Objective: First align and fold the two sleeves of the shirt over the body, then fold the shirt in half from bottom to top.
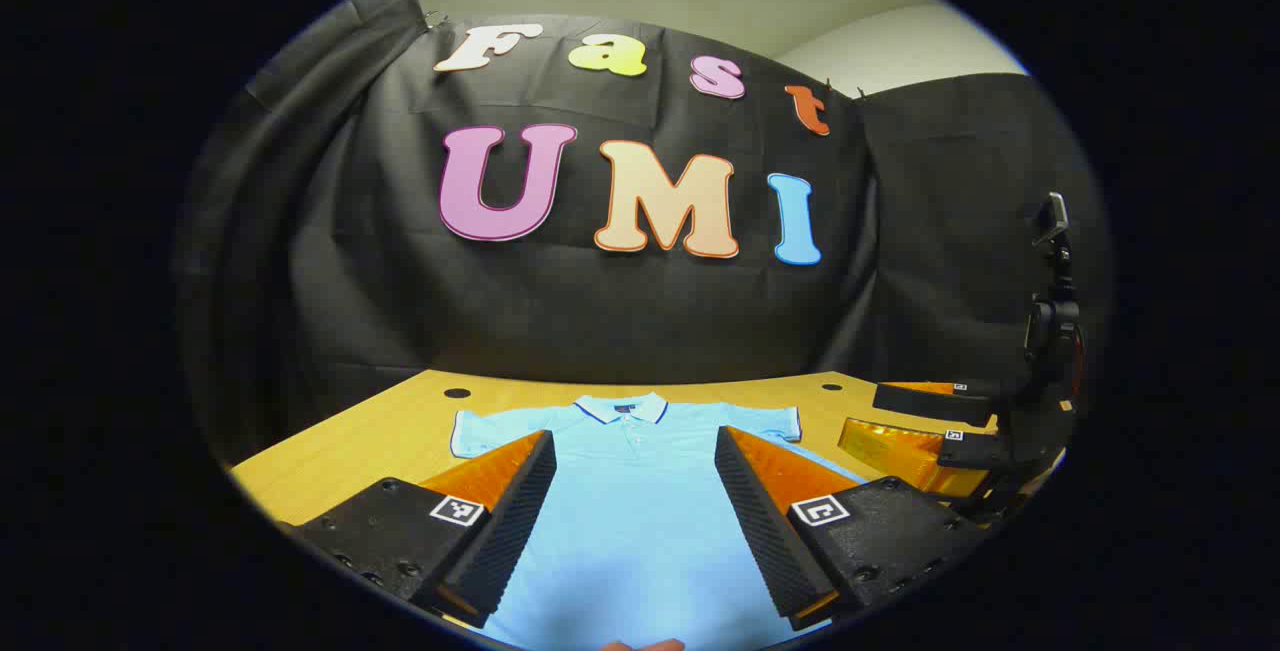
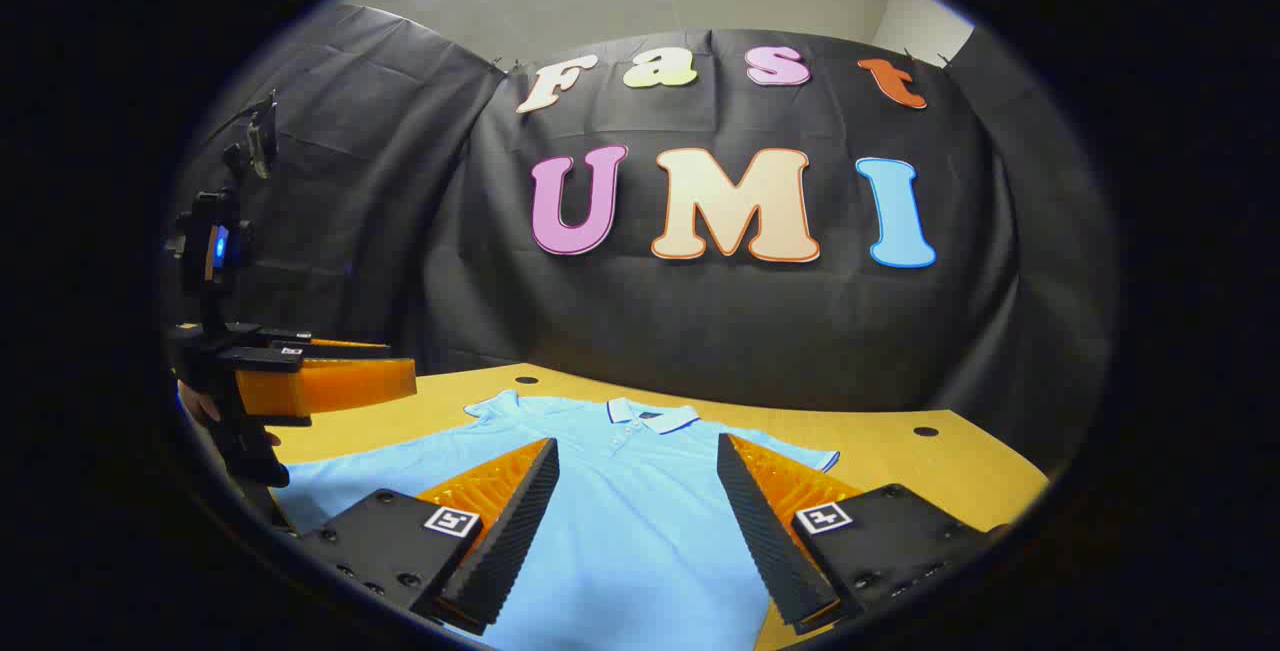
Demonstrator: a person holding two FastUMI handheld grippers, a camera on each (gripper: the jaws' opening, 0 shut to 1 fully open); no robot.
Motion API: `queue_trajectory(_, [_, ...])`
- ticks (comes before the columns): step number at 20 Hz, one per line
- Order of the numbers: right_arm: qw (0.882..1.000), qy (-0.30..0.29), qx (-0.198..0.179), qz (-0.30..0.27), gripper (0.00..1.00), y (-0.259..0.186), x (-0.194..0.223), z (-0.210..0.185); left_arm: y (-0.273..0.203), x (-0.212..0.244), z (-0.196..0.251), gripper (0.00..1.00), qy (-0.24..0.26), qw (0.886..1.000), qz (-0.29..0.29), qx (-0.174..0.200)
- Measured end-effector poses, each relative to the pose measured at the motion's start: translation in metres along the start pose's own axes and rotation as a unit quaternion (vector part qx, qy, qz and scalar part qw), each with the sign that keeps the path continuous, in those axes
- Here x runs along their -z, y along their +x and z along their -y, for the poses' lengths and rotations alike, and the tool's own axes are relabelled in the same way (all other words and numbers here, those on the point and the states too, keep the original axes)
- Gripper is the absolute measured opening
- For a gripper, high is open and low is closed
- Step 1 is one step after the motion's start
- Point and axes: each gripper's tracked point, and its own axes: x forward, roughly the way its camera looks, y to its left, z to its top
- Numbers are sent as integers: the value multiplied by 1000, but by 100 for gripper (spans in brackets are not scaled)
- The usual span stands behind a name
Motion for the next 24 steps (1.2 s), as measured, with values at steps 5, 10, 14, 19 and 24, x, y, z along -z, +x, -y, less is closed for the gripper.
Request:
queue_trajectory(5, [1000, 10, 4, -20, 99, 2, 11, 2, 1, 4, -9, 95, -5, 1000, -8, -11])
queue_trajectory(10, [999, 8, 27, -40, 99, 10, 25, 19, 1, 2, -18, 95, 3, 1000, -8, -18])
queue_trajectory(14, [996, 22, 36, -82, 99, 31, 40, 43, 2, 2, -16, 95, -3, 1000, -11, -11])
queue_trajectory(19, [986, 35, 62, -154, 99, 70, 57, 93, 1, 5, -15, 95, -15, 1000, -20, -7])
queue_trajectory(24, [977, 32, 77, -198, 98, 110, 57, 133, 1, 3, -24, 95, -20, 1000, -20, -13])
